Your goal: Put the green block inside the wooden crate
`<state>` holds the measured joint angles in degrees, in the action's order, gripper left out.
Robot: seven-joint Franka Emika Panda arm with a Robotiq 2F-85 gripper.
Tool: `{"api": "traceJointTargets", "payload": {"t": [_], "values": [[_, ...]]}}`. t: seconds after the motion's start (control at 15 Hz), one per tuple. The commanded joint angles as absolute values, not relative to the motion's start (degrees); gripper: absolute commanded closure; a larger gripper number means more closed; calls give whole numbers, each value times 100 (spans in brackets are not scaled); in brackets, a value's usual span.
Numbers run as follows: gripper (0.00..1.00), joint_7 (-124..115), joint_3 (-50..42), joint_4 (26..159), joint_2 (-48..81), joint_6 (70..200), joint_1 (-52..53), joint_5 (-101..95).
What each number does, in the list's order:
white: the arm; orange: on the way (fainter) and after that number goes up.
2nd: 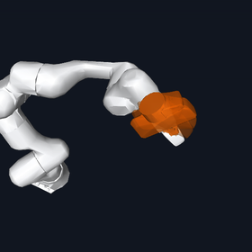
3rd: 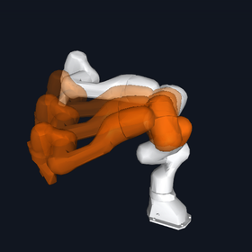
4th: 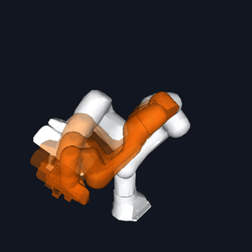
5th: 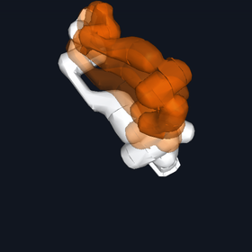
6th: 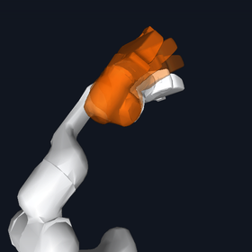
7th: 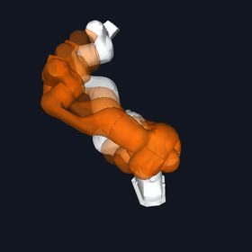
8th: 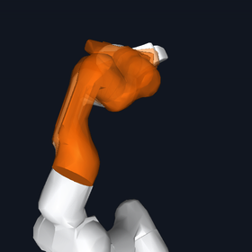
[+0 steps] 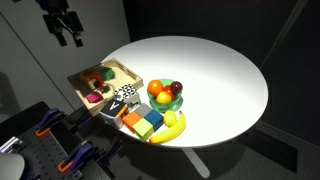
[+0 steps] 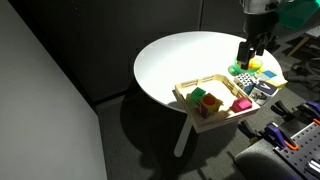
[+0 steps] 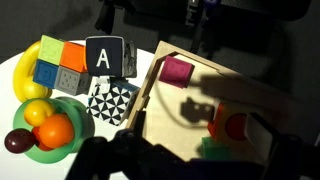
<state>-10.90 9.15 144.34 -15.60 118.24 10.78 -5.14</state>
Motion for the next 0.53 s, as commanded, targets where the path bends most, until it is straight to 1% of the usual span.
{"api": "traceJointTargets", "payload": {"t": [0.0, 0.33, 0.4, 0.47], "values": [[0, -801, 922, 14832, -2050, 12211, 1068, -341], [0, -540, 874, 15095, -2260, 12658, 1090, -115], [0, -751, 977, 14899, -2020, 12492, 1021, -250], [0, -723, 974, 14937, -2053, 12542, 1023, -222]]}}
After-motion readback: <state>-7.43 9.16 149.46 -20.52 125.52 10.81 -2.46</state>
